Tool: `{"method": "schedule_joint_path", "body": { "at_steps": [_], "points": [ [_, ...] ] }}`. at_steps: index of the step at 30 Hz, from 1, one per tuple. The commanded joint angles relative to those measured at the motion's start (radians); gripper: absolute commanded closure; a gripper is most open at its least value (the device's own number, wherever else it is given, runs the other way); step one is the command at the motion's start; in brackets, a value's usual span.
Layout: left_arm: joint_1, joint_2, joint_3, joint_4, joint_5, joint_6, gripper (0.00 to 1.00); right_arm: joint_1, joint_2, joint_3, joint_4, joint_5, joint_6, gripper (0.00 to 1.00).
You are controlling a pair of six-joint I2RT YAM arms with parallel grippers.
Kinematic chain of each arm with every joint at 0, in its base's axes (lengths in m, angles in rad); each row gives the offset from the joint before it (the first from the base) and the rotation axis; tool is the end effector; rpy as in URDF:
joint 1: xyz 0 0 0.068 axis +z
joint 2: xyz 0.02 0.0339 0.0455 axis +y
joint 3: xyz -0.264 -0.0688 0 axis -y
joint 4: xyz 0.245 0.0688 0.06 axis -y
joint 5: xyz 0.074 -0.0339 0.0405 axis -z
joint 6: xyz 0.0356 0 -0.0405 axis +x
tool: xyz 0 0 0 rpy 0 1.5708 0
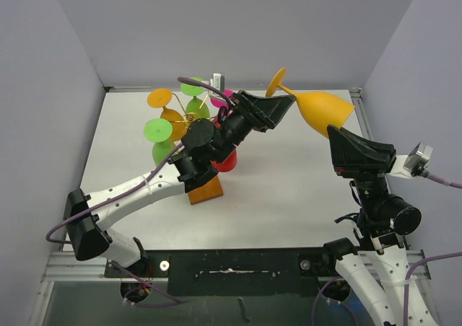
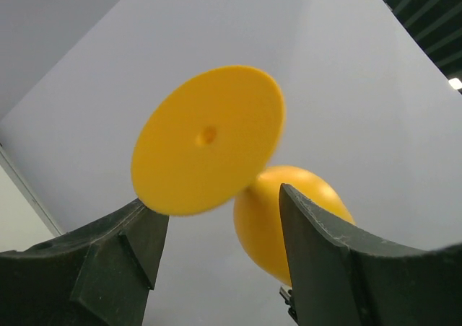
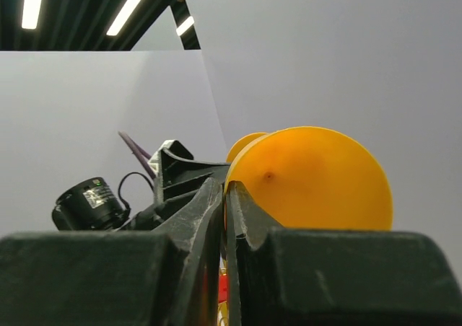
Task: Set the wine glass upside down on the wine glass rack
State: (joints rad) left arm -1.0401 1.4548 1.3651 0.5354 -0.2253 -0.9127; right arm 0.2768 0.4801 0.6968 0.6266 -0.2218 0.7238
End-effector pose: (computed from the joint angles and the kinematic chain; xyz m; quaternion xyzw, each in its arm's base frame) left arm 0.1774 -0.2866 0.4604 -0.0612 0.5349 -0.6628 0.5204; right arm 0.0792 0.0306 0.4279 -0.0225 0.3677 0.4801 0.7961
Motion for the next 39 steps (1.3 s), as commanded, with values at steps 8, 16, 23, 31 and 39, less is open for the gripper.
{"method": "schedule_joint_path", "body": {
  "at_steps": [8,16,23,31,39],
  "points": [
    [-0.009,0.07,0.061,0.17,-0.045,-0.09,0.44,0.008,0.0,-0.005,0.135,-0.096,0.084,1.0],
    [-0.012,0.06,0.037,0.214,-0.086,-0.119,0.6,0.008,0.003,-0.025,0.147,-0.127,0.116,1.0],
    [-0.012,0.024,-0.026,0.274,-0.111,-0.093,0.67,0.008,0.004,-0.037,0.118,-0.186,0.137,1.0],
    [-0.012,-0.007,-0.087,0.389,-0.123,-0.06,0.78,0.008,0.028,-0.035,0.139,-0.252,0.19,1.0],
    [-0.013,-0.024,-0.122,0.475,-0.126,-0.036,0.8,0.008,0.063,-0.035,0.163,-0.332,0.261,0.96]
  ]
}}
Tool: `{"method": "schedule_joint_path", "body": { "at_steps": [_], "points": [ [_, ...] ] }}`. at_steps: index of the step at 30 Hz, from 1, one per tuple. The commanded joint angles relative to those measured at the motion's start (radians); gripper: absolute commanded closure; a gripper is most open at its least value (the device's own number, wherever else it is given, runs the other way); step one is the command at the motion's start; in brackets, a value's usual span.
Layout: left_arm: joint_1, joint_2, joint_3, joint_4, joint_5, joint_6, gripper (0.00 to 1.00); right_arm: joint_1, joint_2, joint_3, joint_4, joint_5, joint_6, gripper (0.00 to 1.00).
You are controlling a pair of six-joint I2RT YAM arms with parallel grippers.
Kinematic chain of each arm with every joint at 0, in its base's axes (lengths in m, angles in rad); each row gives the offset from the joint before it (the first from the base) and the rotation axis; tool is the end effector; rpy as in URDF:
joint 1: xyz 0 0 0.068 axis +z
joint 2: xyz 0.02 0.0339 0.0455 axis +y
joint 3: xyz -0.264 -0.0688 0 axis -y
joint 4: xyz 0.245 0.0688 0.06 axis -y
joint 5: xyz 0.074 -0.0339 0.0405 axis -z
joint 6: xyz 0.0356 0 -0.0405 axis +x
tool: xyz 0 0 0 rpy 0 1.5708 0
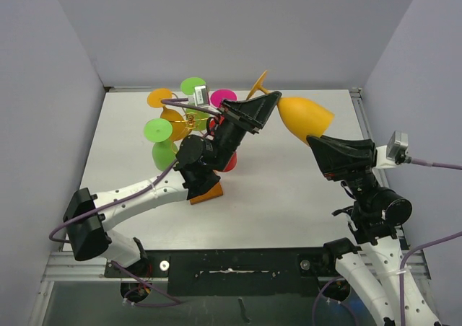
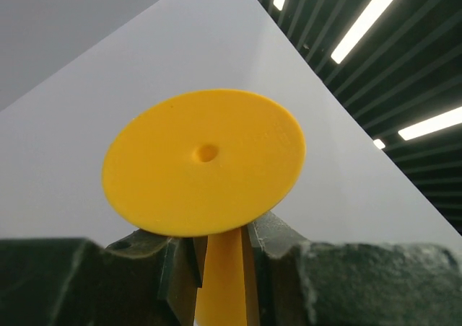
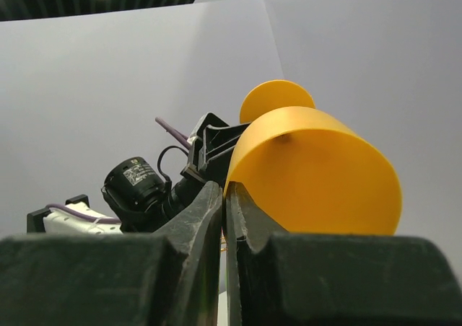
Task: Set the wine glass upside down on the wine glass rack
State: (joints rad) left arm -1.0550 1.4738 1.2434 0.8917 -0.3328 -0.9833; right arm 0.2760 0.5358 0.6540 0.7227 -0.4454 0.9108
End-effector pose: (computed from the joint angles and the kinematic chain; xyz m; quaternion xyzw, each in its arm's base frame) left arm 0.1737 -0.2827 0.4448 -0.1332 0.4382 -0.7164 0.5263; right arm 0.0920 0.0420 0.4158 -0.0874 0.3951 0.5748 0.7112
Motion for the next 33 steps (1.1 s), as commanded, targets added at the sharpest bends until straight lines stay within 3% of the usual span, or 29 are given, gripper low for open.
{"method": "schedule_joint_path", "body": {
  "at_steps": [1,7,9,14,17,27,33],
  "points": [
    [0.003,-0.043,-0.004,0.124,-0.017,0.037,0.82,0.009,0.011,0.006,0.069,-0.112,0.083,0.95],
    [0.003,-0.054,-0.02,0.142,-0.023,0.052,0.99,0.008,0.009,0.015,0.042,-0.111,0.098,0.92],
    [0.003,-0.058,-0.025,0.145,-0.021,0.058,1.0,0.009,0.002,0.028,-0.004,-0.102,0.095,0.88],
    [0.004,-0.07,-0.025,0.157,0.024,0.083,1.0,0.009,-0.025,0.057,-0.127,-0.061,0.063,0.52],
    [0.004,-0.093,-0.028,0.13,0.043,0.107,1.0,0.008,-0.046,0.074,-0.206,-0.031,0.029,0.39],
    [0.026,-0.3,-0.084,-0.253,0.119,0.236,1.0,0.009,-0.106,0.207,-0.612,0.029,-0.205,0.22],
    [0.046,-0.423,-0.091,-0.479,0.293,0.356,1.0,0.009,-0.013,0.346,-0.71,-0.003,-0.234,0.21]
  ]
}}
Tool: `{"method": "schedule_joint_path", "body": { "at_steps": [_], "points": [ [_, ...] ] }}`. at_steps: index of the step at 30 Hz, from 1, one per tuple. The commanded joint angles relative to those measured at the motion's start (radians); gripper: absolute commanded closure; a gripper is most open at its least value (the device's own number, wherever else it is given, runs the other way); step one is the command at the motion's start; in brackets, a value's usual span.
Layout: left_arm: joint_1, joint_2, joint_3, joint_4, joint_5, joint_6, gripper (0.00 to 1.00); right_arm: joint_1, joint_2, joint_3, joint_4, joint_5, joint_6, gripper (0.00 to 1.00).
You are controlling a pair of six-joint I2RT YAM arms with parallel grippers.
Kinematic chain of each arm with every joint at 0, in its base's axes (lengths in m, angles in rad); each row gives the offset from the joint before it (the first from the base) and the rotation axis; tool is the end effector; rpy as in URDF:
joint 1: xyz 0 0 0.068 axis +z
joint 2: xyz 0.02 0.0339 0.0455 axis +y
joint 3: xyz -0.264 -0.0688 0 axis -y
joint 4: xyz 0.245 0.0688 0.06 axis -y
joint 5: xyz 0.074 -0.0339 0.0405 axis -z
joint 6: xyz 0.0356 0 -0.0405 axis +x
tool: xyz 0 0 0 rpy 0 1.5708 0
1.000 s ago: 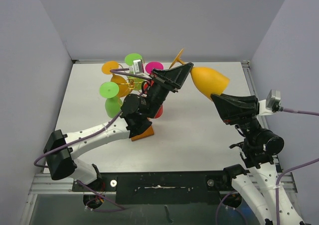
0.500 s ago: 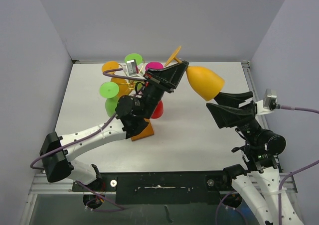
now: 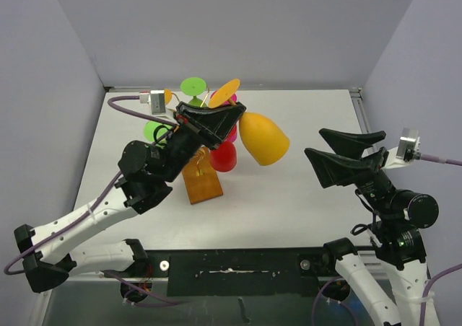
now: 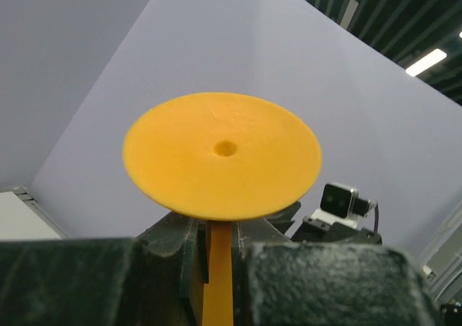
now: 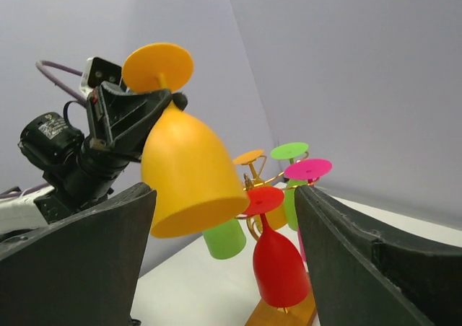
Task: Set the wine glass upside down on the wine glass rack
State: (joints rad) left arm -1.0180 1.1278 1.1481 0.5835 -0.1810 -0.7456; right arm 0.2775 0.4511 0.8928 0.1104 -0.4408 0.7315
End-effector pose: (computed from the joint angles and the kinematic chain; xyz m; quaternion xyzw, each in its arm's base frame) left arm 0.1316 -0.2012 0.4789 -0.0164 0.4696 -0.6539 0.5930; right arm 0.0619 0.0334 0.4433 -0.0789 0.5066 0.5051 0.6943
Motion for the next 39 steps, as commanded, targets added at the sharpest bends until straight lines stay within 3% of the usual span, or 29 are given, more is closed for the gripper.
{"method": "schedule_joint_path", "body": {
  "at_steps": [1,6,16,26,33,39],
  "points": [
    [0.009,-0.096,0.002,-0.21,0.163,0.15,1.0,0.007,0.1,0.138,-0.121,-0.011,-0.055,0.21],
    [0.015,-0.205,-0.038,-0.413,0.17,0.287,1.0,0.007,0.23,0.257,-0.21,-0.015,-0.026,0.24],
    [0.018,-0.397,-0.043,-0.779,0.071,0.435,1.0,0.051,0.439,0.303,-0.096,-0.077,0.119,0.3],
    [0.018,-0.595,-0.231,-0.783,-0.083,0.628,1.0,0.537,0.659,0.481,-0.169,0.217,-0.006,0.32],
    [0.018,-0.647,-0.265,-0.767,-0.096,0.69,1.0,0.695,0.753,0.525,-0.164,0.275,0.01,0.35],
    [0.018,-0.636,-0.271,-0.762,-0.096,0.707,1.0,0.834,0.794,0.538,-0.187,0.449,-0.081,0.36]
  ]
}}
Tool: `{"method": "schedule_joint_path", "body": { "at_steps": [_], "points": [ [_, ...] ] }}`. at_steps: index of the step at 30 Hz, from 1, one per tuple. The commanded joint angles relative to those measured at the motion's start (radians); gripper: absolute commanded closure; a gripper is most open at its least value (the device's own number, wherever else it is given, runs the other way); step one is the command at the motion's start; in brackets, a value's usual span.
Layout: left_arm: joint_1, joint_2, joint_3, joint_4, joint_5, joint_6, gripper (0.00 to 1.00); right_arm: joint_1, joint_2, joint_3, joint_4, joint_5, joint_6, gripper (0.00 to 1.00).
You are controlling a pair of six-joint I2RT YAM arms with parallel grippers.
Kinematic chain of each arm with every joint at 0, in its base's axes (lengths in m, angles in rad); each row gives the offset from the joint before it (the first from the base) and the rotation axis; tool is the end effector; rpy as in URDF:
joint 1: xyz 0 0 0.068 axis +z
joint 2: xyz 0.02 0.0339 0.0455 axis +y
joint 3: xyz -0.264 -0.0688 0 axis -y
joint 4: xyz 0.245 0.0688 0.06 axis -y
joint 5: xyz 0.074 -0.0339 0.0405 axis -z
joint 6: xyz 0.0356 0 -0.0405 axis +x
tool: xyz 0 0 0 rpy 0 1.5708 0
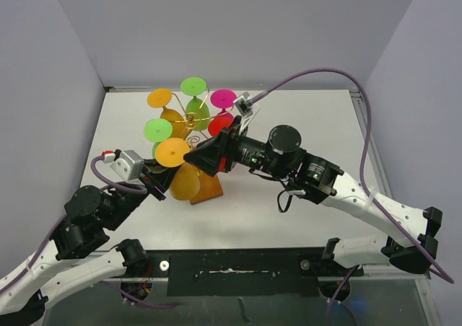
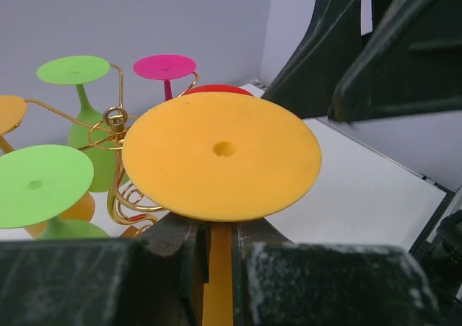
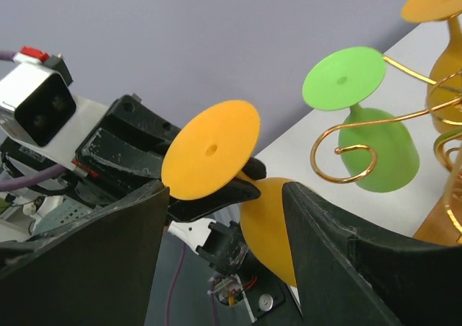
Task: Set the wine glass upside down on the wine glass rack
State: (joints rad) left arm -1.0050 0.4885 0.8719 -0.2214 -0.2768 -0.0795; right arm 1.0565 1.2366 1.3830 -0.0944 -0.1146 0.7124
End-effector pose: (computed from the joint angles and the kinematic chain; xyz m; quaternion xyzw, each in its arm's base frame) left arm 0.0610 -0.0779 0.4021 0.1923 0.6209 -0.3130 0.6926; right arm 0.1323 0.2425 0.4637 -0.1586 0.6701 0.5851 0.4283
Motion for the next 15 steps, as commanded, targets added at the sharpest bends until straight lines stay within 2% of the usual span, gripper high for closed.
{"method": "schedule_joint_path", "body": {
  "at_steps": [1,7,12,15],
  "points": [
    [0.005,0.006,0.006,0.042,0.002,0.041,1.0,0.059,0.012,0.045,0.021,0.124,-0.052,0.36],
    [0.005,0.009,-0.003,0.055,0.002,0.044,1.0,0.066,0.0,-0.01,0.066,0.142,0.012,0.43],
    [0.004,0.011,-0.014,0.064,0.004,0.053,1.0,0.065,-0.02,-0.069,0.136,0.173,0.124,0.52],
    [0.004,0.012,-0.02,0.072,0.004,0.056,1.0,0.068,-0.015,-0.079,0.143,0.181,0.181,0.53]
  ]
}}
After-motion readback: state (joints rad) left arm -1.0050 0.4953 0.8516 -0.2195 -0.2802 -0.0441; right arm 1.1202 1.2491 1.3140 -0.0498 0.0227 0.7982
